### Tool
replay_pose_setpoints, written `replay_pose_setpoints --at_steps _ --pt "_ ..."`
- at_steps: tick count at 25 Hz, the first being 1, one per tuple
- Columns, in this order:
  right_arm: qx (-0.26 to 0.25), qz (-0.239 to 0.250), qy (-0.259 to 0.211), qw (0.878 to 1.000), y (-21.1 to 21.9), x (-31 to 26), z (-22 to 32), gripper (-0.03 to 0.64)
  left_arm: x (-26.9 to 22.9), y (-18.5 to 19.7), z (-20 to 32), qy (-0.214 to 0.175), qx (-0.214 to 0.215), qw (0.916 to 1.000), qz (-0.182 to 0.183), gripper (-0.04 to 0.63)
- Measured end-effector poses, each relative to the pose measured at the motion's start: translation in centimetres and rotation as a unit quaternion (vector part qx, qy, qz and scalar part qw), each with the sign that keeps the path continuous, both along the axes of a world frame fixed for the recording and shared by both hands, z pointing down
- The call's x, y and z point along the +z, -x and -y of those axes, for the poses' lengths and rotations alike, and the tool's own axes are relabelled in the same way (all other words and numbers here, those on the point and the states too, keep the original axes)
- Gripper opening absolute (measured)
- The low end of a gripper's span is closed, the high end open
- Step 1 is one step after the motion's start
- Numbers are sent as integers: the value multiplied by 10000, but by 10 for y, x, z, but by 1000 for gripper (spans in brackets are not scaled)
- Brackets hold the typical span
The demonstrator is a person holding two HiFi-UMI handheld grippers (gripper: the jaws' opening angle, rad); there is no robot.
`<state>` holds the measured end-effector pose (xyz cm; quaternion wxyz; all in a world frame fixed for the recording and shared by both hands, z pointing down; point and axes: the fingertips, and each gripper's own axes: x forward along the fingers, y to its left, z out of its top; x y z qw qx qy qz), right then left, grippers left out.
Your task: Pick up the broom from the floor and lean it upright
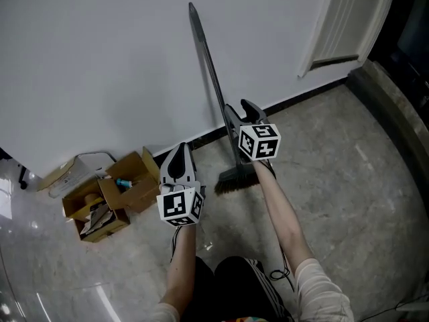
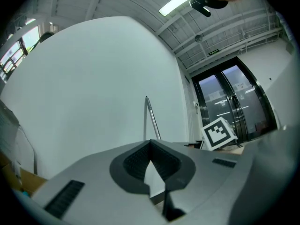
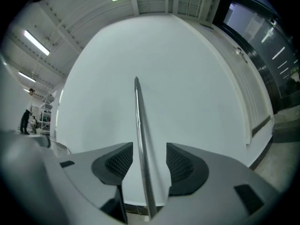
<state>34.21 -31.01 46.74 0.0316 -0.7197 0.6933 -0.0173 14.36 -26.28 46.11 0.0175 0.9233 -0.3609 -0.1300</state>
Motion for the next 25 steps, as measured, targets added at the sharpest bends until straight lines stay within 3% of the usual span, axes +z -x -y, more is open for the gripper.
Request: replay_pose_setpoints --at_steps 3,6,12,21,25 --pt "-223 -91 -143 9996 23 -16 -35 207 5 -10 -11 -13 83 9999 67 44" --pt "18 -287 -246 9993 43 -18 -69 12 8 -16 -14 47 183 9998 35 44" --pt "1 -140 -128 9998 78 6 -106 12 7 -19 -21 49 224 9997 -9 44" --pt "80 -331 83 9994 90 24 -115 12 1 -15 -31 -47 216 9998 15 44" --pt "27 -269 138 9995 93 27 -114 12 2 -17 -28 158 233 9996 -74 44"
